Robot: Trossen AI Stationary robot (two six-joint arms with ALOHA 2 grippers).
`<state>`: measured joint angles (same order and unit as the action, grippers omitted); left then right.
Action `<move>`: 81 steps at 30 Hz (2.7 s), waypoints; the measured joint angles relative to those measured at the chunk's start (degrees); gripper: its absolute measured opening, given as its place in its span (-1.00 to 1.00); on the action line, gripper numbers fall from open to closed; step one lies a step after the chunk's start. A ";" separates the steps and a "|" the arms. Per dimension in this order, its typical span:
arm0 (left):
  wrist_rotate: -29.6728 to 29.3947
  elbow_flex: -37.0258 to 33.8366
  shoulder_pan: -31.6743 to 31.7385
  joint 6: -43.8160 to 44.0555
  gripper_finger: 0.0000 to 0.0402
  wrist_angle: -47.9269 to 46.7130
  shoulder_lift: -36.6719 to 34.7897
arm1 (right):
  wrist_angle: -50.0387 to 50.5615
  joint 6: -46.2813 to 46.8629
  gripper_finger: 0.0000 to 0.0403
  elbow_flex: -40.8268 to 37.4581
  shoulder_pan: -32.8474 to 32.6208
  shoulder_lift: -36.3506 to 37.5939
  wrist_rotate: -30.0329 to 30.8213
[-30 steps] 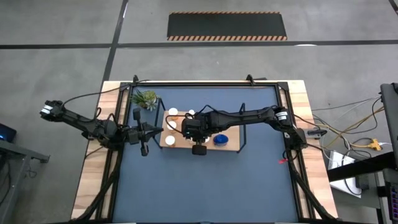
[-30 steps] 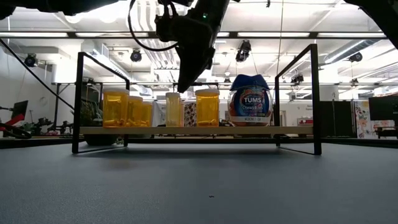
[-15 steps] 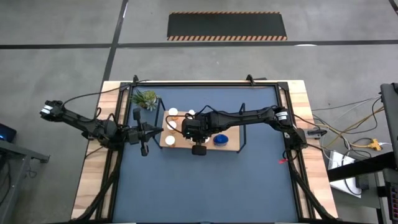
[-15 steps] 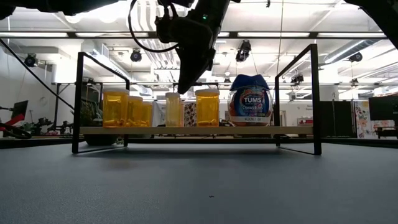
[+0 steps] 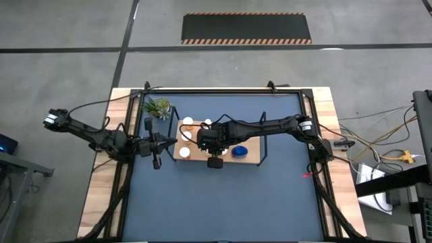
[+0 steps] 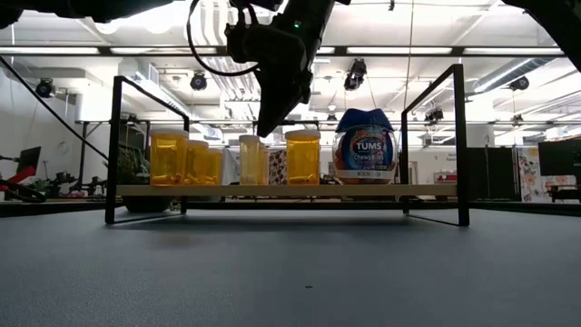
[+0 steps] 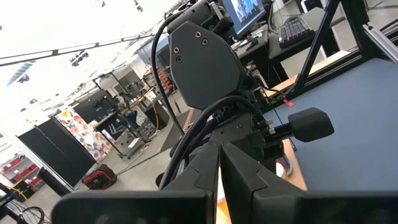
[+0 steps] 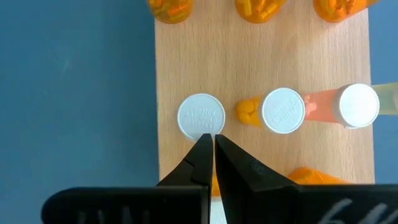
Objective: Pick and place medicine bottles onto shelf by color
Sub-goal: Adjust the bottom yellow pill bottle on the shelf, then return to Home Position
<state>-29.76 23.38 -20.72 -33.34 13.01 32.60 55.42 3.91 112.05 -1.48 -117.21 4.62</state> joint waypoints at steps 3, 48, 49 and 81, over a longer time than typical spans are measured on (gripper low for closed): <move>-0.07 0.00 0.00 0.00 -1.00 0.01 0.00 | 0.03 -0.06 -0.96 0.04 0.00 0.00 0.00; 0.04 0.00 -0.01 0.04 -1.00 -0.27 0.00 | -4.33 -9.49 -0.96 4.54 5.83 0.61 6.04; 0.04 0.00 -0.01 0.08 -1.00 -0.32 0.00 | -5.28 -9.80 -0.96 4.07 4.94 0.95 5.98; 23.45 0.98 -0.04 24.62 -1.00 -16.17 -6.48 | -75.48 -16.66 -0.96 -73.22 -9.78 46.28 5.84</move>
<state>-6.31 24.36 -20.75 -8.72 -3.17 26.12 -20.06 -12.75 38.83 -11.26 -70.93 10.46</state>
